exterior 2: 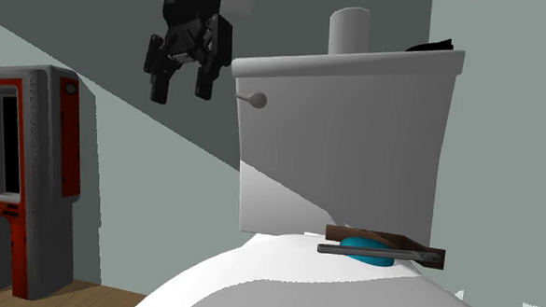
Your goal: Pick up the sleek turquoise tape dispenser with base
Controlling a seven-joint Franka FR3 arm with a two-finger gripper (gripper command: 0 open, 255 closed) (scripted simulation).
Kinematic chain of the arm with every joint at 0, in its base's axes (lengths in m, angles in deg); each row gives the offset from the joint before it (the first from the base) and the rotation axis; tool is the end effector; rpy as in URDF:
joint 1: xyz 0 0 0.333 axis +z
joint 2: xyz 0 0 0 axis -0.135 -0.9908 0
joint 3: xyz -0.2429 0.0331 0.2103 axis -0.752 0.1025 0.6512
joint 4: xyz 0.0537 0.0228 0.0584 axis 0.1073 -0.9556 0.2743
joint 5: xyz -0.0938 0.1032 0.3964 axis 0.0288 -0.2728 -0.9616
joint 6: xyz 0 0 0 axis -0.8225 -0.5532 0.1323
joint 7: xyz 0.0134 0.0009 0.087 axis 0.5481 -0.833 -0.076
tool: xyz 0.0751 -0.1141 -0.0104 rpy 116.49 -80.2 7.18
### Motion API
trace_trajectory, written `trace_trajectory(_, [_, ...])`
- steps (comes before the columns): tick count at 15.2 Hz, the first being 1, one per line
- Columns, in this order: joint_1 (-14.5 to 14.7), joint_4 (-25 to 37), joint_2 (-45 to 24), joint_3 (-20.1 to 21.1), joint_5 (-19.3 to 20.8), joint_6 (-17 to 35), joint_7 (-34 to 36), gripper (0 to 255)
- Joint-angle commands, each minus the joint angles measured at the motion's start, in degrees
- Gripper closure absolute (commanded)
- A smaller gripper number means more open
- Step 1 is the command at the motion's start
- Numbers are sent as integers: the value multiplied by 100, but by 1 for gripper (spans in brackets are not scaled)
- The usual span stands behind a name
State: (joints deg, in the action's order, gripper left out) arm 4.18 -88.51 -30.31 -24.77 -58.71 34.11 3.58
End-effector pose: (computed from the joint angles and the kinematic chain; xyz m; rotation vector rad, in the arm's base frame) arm 0.4329 -0.0596 0.4003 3.1005 -0.2232 -0.3080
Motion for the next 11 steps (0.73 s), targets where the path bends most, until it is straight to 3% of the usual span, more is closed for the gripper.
trace_trajectory(1, [-77,242,-484,-44,29,242,152,0])
trace_trajectory(11, [-390,1461,-2608,-318,56,1106,855,0])
